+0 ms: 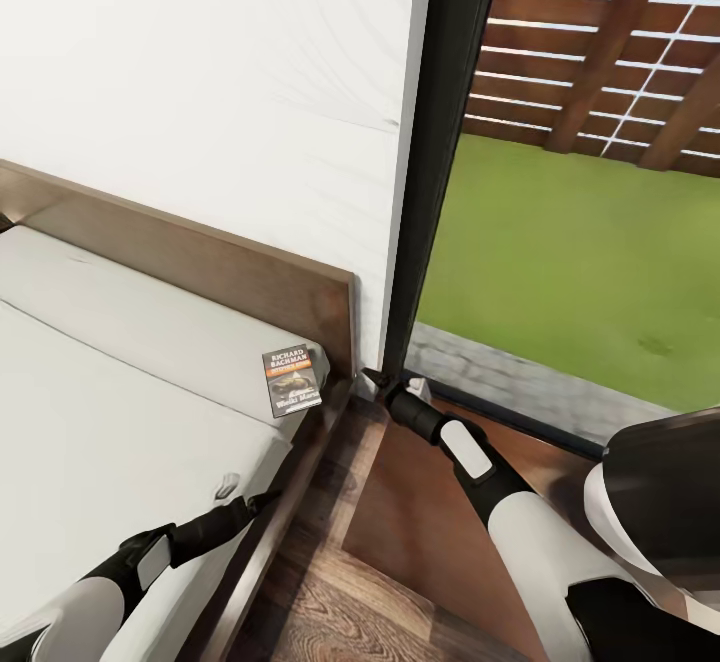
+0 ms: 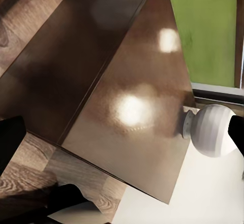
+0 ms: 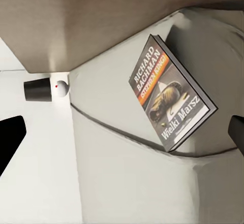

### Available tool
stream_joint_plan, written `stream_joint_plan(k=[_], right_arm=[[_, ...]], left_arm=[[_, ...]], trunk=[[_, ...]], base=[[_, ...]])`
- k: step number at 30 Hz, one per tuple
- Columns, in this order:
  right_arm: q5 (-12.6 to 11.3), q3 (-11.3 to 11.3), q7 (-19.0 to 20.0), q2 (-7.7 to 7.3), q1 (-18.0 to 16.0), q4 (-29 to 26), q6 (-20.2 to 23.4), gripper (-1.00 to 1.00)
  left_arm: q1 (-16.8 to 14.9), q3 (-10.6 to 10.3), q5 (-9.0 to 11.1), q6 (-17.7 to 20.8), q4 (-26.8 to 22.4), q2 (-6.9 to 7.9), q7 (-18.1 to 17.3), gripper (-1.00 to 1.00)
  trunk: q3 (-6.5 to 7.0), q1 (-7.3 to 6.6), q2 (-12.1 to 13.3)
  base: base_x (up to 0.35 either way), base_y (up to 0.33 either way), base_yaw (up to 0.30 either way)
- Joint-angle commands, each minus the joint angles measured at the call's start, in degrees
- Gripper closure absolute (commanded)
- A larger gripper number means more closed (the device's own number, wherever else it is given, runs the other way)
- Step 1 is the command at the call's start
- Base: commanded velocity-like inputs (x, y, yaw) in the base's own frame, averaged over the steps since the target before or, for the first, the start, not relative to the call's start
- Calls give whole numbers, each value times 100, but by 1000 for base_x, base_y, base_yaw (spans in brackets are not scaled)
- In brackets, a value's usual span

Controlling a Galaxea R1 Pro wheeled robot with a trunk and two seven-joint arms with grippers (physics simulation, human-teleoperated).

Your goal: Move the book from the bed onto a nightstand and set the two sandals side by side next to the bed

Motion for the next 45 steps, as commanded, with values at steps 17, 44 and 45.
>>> stream_joint_plan(k=[17,44,45], right_arm=[[-33,14,13,5,-3,1,26,-100],[-32,22,11,7,5,1,20,-100],[-32,23,9,7,6,1,19,-100]], left_arm=[[0,-4,35,59,-2,5,-4,-100],[-1,4,35,59,0,7,3,-100],[-1,4,35,59,0,7,4,-100]], trunk=[[-57,66,-123],[-219,264,-483],[-219,264,-483]], base=[[0,0,0],[0,32,0],[0,5,0]])
